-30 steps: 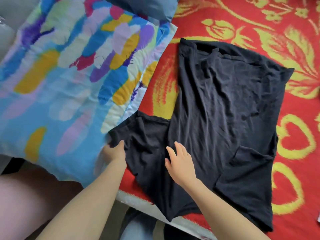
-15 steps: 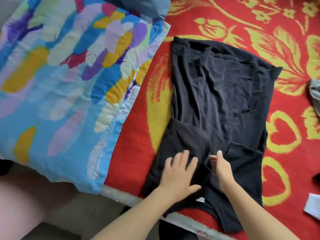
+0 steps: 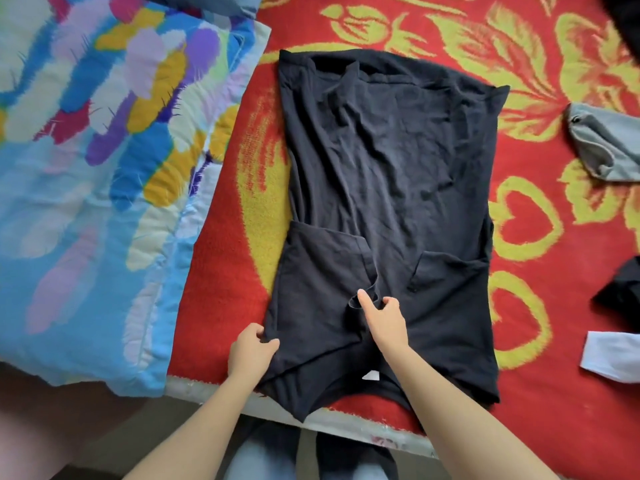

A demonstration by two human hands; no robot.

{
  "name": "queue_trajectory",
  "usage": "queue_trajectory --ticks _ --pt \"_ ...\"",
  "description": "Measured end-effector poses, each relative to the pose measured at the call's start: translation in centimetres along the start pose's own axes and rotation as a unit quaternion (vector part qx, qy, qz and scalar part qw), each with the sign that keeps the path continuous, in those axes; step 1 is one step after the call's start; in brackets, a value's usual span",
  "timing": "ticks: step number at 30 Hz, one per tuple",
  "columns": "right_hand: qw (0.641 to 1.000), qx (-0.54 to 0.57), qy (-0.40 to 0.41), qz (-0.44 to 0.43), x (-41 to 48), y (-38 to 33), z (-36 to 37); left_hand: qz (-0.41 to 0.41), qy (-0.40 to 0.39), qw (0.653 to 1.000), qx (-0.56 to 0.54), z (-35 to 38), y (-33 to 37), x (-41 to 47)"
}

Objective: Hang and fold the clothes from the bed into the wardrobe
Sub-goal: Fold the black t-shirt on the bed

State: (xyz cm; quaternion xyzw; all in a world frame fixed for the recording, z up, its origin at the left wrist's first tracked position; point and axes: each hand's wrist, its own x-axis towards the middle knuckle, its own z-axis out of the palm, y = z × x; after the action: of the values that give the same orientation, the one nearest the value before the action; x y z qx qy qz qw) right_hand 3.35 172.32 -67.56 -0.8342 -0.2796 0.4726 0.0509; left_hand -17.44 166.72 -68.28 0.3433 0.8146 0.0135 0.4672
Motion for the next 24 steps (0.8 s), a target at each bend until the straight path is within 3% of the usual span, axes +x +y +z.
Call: queue_trajectory --ticks 4,10,12,14,15,17,18,19,22,24 --pt "0.990 -0.126 0.027 -0.057 0.0 0.4 0.2 0.018 0.003 0.993 -0.118 -0.7 -0.2 0.0" --pt "0.990 0.089 0.094 0.056 0.1 3.5 -0.4 0.035 0.010 0.991 -0.129 -1.7 -2.6 0.2" --pt "0.994 0.038 0.086 0.048 -0.4 4.5 -0.2 0.003 0.009 0.990 -0.144 -1.3 -2.6 0.3" --pt "0.992 -0.057 0.101 -0.045 -1.1 4.6 -0.1 -0.028 0.005 0.986 -0.162 -0.9 -2.4 0.0" --pt "0.972 -0.127 0.129 -0.147 -1.3 4.6 0.1 -0.032 -0.006 0.986 -0.166 -0.7 -2.3 -0.2" --pt "0.871 -0.298 0.168 -0.353 -1.5 5.0 0.8 -0.030 -0.021 0.985 -0.167 -0.5 -2.4 -0.6" --pt "0.821 -0.370 0.168 -0.401 -1.3 5.5 1.1 -0.030 -0.021 0.985 -0.171 -0.3 -2.7 -0.7" --pt "0.801 -0.420 0.153 -0.398 -1.3 5.9 1.0 -0.033 -0.019 0.985 -0.168 -0.2 -3.0 -0.7" --pt "0.825 -0.455 0.144 -0.304 -1.9 8.1 -0.4 -0.054 -0.016 0.986 -0.154 0.0 -3.9 -1.1" --pt "0.825 -0.429 0.192 -0.312 -2.0 10.5 -2.0 -0.080 -0.027 0.979 -0.185 0.0 -4.3 -1.4"
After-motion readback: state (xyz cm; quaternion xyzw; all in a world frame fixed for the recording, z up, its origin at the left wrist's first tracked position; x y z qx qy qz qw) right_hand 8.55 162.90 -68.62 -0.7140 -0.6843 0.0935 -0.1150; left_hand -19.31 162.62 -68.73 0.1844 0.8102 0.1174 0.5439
